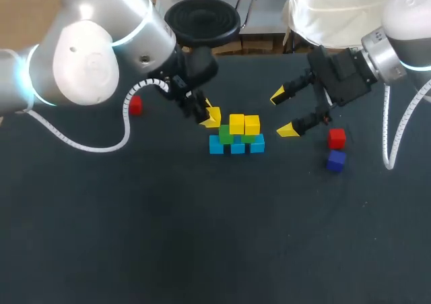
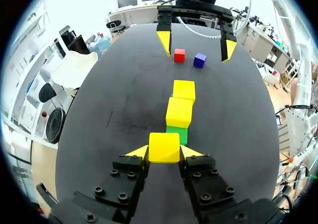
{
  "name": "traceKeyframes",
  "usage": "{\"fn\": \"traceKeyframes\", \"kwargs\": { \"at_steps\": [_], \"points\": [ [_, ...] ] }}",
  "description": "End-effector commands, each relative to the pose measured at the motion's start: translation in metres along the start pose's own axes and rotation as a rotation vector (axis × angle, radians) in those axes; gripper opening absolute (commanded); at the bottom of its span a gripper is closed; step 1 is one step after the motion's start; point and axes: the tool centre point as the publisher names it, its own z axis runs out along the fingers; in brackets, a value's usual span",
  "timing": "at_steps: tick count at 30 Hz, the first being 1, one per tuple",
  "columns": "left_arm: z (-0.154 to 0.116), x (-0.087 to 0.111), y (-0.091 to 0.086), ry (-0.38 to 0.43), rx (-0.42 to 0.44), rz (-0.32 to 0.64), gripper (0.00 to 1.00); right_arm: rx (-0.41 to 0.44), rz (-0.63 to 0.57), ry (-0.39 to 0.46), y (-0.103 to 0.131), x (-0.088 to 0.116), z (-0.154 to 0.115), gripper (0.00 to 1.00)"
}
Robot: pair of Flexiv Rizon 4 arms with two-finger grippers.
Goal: Place the blue cubes, place green cubes on the blue cubes, place the yellow cubes on the green cubes, then place the red cubes on the yellow cubes, and place purple cube on the red cubes.
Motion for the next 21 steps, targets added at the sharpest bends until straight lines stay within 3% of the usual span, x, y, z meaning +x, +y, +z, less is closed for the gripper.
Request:
{"fn": "traceKeyframes", "kwargs": {
  "at_steps": [1,21],
  "points": [
    [0.001,-0.001,0.002,0.003,0.004,0.001,0.0,0.001,-0.001,-0.002,0.001,0.0,0.0,1.0],
    [0.006,-0.012,-0.003,-0.001,0.05,-0.009,0.0,0.001,-0.001,-0.002,0.001,0.0,0.0,1.0]
  ]
}}
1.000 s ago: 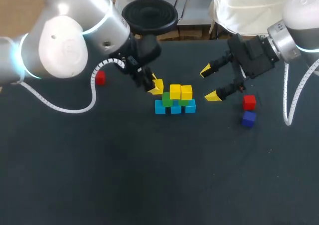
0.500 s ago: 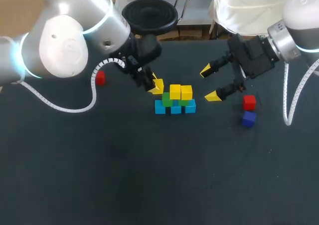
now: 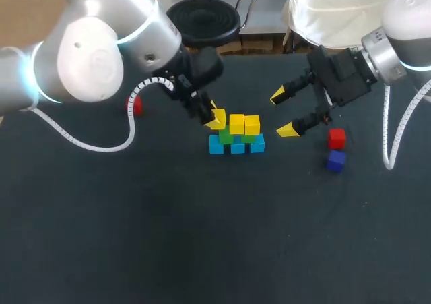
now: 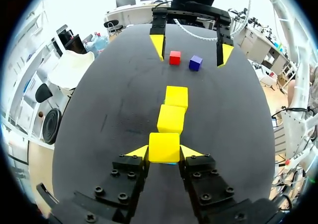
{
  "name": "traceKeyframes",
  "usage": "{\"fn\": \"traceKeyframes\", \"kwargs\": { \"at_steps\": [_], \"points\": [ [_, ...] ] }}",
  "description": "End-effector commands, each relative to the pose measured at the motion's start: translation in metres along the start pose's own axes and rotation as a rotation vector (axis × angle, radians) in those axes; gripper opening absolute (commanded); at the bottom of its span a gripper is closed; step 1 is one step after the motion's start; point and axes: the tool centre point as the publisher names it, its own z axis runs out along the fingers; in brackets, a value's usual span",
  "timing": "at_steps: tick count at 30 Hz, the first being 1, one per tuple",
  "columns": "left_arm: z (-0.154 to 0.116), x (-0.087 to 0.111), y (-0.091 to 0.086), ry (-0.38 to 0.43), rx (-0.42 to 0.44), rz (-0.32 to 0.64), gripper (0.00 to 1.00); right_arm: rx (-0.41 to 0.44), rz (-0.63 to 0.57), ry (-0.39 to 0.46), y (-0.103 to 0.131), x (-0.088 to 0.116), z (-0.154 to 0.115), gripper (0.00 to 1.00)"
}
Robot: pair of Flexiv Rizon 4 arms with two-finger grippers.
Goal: Place the blue cubes, place green cubes on the blue cubes, place the yellow cubes on the green cubes, then place the red cubes on the yellow cubes, and place purple cube on the red cubes.
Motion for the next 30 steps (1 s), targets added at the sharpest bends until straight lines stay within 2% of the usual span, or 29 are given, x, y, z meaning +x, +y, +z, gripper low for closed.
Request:
{"fn": "traceKeyframes", "kwargs": {
  "at_steps": [1,30],
  "points": [
    [0.0041,-0.002,0.0065,-0.001,0.018,-0.003,0.0,0.001,-0.001,-0.002,0.0006,0.0002,-0.0003,1.0],
    [0.0113,0.0031,0.0101,-0.041,0.082,0.007,0.0,0.001,-0.001,-0.002,0.0006,0.0002,-0.0003,1.0]
  ]
}}
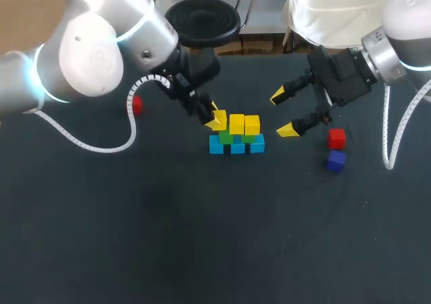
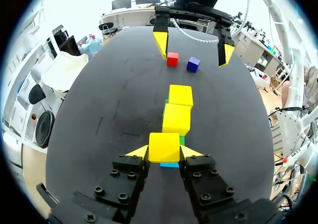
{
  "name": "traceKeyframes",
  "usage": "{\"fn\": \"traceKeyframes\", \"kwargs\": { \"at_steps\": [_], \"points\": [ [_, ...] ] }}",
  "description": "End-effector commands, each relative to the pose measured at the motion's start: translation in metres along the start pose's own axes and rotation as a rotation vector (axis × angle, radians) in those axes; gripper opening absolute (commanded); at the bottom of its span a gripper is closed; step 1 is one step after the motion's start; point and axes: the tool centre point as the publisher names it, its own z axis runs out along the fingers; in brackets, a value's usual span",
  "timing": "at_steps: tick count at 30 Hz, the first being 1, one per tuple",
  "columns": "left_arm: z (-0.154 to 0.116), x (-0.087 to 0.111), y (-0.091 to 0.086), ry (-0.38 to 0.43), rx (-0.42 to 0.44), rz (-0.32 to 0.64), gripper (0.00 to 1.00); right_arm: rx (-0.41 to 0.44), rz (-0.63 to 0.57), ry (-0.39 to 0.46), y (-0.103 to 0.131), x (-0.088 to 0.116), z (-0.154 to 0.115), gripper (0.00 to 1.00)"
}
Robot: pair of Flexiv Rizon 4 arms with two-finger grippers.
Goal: Place the blue cubes, place green cubes on the blue cubes, place the yellow cubes on the green cubes, then place the red cubes on the yellow cubes, and place purple cube on the red cubes.
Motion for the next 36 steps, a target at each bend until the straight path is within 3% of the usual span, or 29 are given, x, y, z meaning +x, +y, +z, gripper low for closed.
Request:
{"fn": "traceKeyframes", "kwargs": {
  "at_steps": [1,14,36],
  "points": [
    [0.001,0.001,0.004,0.0,0.008,0.001,0.0,0.001,-0.001,-0.002,0.001,0.0,0.0,1.0],
    [-0.001,0.002,0.003,-0.017,0.015,-0.009,0.0,0.001,-0.001,-0.002,0.001,0.0,0.0,1.0],
    [-0.003,-0.001,-0.017,-0.01,-0.009,-0.008,0.0,0.001,-0.001,-0.002,0.001,0.0,0.0,1.0]
  ]
}}
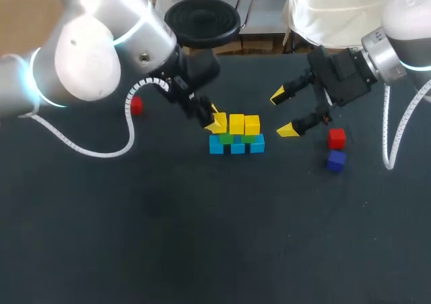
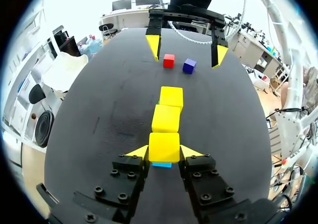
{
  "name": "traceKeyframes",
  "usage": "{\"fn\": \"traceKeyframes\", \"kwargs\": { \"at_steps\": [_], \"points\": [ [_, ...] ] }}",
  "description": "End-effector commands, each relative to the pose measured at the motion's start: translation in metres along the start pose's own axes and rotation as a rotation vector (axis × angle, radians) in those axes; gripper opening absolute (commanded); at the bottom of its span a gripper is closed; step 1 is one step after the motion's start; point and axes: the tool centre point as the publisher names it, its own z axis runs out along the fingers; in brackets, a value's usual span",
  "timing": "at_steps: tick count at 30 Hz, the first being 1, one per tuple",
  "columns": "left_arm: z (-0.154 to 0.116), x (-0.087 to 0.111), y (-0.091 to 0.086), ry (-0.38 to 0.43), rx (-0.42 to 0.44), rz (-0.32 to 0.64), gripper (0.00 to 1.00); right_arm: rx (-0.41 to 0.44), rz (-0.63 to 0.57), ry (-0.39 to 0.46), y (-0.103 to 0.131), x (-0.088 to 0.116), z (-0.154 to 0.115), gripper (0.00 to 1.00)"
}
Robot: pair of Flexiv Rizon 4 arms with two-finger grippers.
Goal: Place the blue cubes, place green cubes on the blue cubes, place the yellow cubes on the green cubes, then place the red cubes on the yellow cubes, and place purple cube on the red cubes.
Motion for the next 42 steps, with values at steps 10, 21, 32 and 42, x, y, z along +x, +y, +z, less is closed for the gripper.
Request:
{"fn": "traceKeyframes", "kwargs": {
  "at_steps": [10,21,32,42],
  "points": [
    [-0.0017,-0.0026,-0.0053,-0.007,-0.007,0.005,0.0,0.001,-0.001,-0.002,0.0006,0.0002,-0.0003,1.0],
    [-0.0004,-0.0017,-0.0053,-0.004,-0.009,-0.001,0.0,0.001,-0.001,-0.002,0.0006,0.0002,-0.0003,1.0],
    [-0.001,-0.0039,-0.0056,-0.007,-0.015,0.003,0.0,0.001,-0.001,-0.002,0.0006,0.0002,-0.0003,1.0],
    [-0.0002,-0.0047,-0.0061,-0.008,-0.016,0.006,0.0,0.001,-0.001,-0.002,0.0006,0.0002,-0.0003,1.0]
  ]
}}
